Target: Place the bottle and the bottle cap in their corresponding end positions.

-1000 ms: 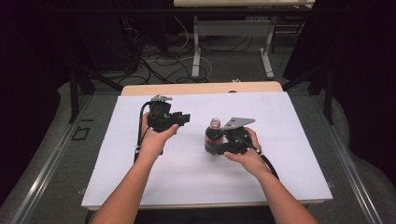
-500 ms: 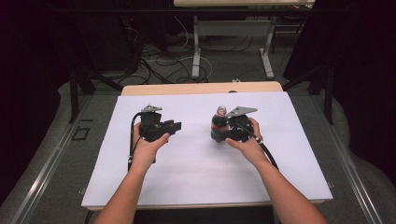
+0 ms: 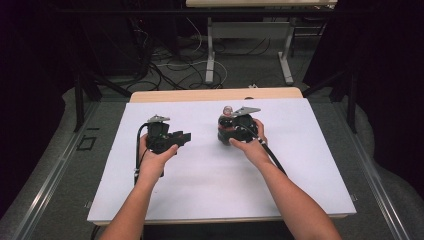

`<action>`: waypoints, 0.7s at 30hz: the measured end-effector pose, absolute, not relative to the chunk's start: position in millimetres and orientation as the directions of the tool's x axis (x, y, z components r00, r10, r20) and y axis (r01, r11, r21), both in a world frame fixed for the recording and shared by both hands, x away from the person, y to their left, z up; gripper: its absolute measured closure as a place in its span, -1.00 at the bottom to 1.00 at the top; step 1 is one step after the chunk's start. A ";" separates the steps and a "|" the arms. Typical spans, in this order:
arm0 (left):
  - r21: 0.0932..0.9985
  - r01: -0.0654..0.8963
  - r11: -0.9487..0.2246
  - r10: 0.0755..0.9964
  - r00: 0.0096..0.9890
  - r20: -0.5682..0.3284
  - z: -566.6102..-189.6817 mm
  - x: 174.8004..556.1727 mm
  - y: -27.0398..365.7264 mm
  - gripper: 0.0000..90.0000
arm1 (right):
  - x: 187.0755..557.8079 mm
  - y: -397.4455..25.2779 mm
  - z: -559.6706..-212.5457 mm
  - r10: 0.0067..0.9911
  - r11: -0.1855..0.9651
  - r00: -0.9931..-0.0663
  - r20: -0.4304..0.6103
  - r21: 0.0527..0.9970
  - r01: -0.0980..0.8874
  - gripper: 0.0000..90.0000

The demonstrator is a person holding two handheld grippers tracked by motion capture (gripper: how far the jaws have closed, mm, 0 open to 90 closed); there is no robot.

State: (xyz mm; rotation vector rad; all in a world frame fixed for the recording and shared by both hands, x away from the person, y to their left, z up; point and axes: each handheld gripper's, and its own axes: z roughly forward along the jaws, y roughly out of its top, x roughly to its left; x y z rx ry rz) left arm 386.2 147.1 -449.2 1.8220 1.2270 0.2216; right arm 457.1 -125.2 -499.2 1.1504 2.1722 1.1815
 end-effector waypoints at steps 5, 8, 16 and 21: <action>0.752 0.652 -0.098 0.812 0.489 -0.318 -450.0 386.2 148.0 0.36 | 457.7 -113.5 -501.6 0.809 0.314 -0.587 0.023 0.827 0.466 -0.32; 0.749 0.655 -0.095 0.814 0.485 -0.321 -450.0 386.1 149.0 0.36 | 457.2 -108.2 -503.8 0.803 0.323 -0.595 0.019 0.825 0.463 -0.32; 0.747 0.659 -0.093 0.817 0.479 -0.321 -451.8 386.5 150.5 0.36 | 455.0 -101.5 -514.1 0.797 0.343 -0.603 0.004 0.820 0.458 -0.33; 0.744 0.661 -0.095 0.816 0.480 -0.322 -452.5 386.4 148.5 0.36 | 452.5 -102.1 -517.6 0.807 0.316 -0.591 0.013 0.835 0.450 -0.36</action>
